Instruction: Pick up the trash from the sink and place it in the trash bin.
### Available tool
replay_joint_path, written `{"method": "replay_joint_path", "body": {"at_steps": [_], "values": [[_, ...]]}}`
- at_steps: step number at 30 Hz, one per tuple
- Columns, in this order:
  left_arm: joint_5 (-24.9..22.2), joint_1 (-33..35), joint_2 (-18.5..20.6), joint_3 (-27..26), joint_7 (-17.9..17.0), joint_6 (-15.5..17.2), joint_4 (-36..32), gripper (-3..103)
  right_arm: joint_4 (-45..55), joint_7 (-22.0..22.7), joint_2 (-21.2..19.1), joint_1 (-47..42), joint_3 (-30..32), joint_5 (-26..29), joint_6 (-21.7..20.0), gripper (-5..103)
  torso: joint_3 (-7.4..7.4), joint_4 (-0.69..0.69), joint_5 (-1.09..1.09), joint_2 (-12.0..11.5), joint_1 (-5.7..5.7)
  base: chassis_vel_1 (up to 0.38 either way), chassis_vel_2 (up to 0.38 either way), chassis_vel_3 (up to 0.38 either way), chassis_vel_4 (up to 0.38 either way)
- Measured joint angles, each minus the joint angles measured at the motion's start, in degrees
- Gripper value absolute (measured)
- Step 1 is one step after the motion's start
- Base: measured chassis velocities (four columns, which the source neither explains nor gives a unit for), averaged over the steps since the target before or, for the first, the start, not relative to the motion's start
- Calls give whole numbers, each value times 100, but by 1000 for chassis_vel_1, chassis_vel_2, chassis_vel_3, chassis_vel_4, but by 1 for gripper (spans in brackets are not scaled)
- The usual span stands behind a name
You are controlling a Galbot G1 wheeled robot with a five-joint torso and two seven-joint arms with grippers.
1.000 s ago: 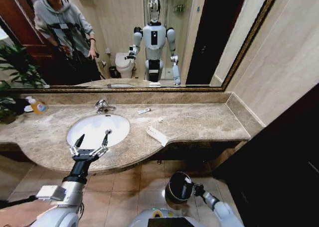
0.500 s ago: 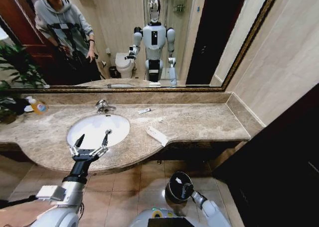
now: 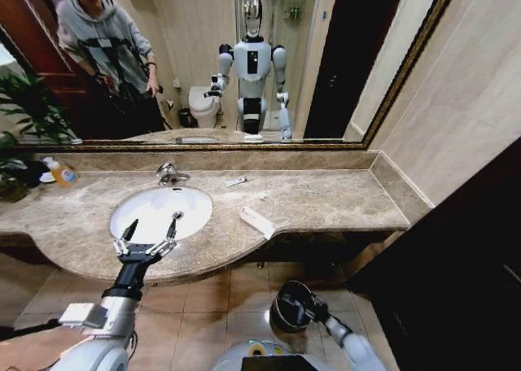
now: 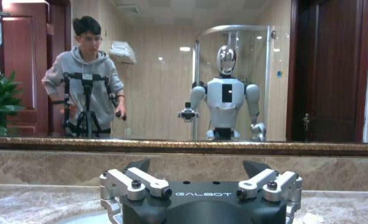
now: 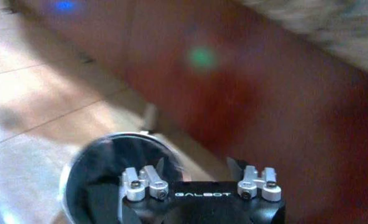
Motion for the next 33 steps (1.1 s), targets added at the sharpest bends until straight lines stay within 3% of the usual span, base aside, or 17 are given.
{"method": "replay_joint_path", "body": {"at_steps": [2, 4, 6, 8, 10, 16, 24, 27, 29, 30, 33], "values": [[0, 0, 0, 0, 1, 0, 0, 100, 860, 128, -159, -661, 325, 701, -167, 79, 0, 1, -1, 0, 0, 0, 0, 0, 0], [0, 0, 0, 0, 0, 0, 0, 100, 1089, 142, -158, -842, 461, 815, -196, 84, -1, 1, -1, 0, 0, 0, 0, 0, 0], [0, 0, 0, 0, 0, 0, 0, 100, 2053, 160, 11, -1607, 1190, 1123, -246, 94, 0, -1, -4, 0, 0, 0, 0, 0, 0], [0, 0, 1, 0, 0, 0, 0, 100, 2424, 184, 67, -1873, 1386, 1205, -250, 98, -1, -2, 0, 0, 0, 0, 0, 0, 0], [0, 0, 0, 0, 0, 0, 0, 100, 3259, 255, 158, -2404, 1752, 1376, -248, 99, 0, -1, -4, 1, -1, 0, 0, 0, 0], [0, 0, 0, 0, 0, 0, 0, 100, 4772, 307, 388, -2826, 2149, 1744, -337, 100, 0, 0, -1, 0, 0, 0, 0, 0, 0], [0, 0, 0, 0, 0, 0, 0, 100, 6156, 36, 324, -2563, 1869, 2215, -826, 100, 0, 1, -1, 0, 0, 0, 0, 0, 0], [0, 0, 0, 0, 0, 0, 0, 100, 6516, -30, 105, -2326, 1613, 2287, -1199, 100, 1, 1, -1, 0, 0, 0, 0, 0, 0], [0, 0, 0, 0, 0, 0, 0, 100, 6763, -138, -245, -1987, 1245, 2473, -1684, 100, 0, 0, -1, 0, 0, 0, 0, 0, 0], [0, 0, 0, 0, 0, 0, 0, 100, 6763, -138, -245, -1987, 1245, 2473, -1684, 100, 0, 0, -1, 0, 0, 0, 0, 0, 0], [0, 0, 0, 0, 0, 0, 0, 100, 6793, -483, -796, -1278, 663, 2769, -2340, 100, 1, 1, -1, 0, 0, 0, 0, 0, 0]]}}
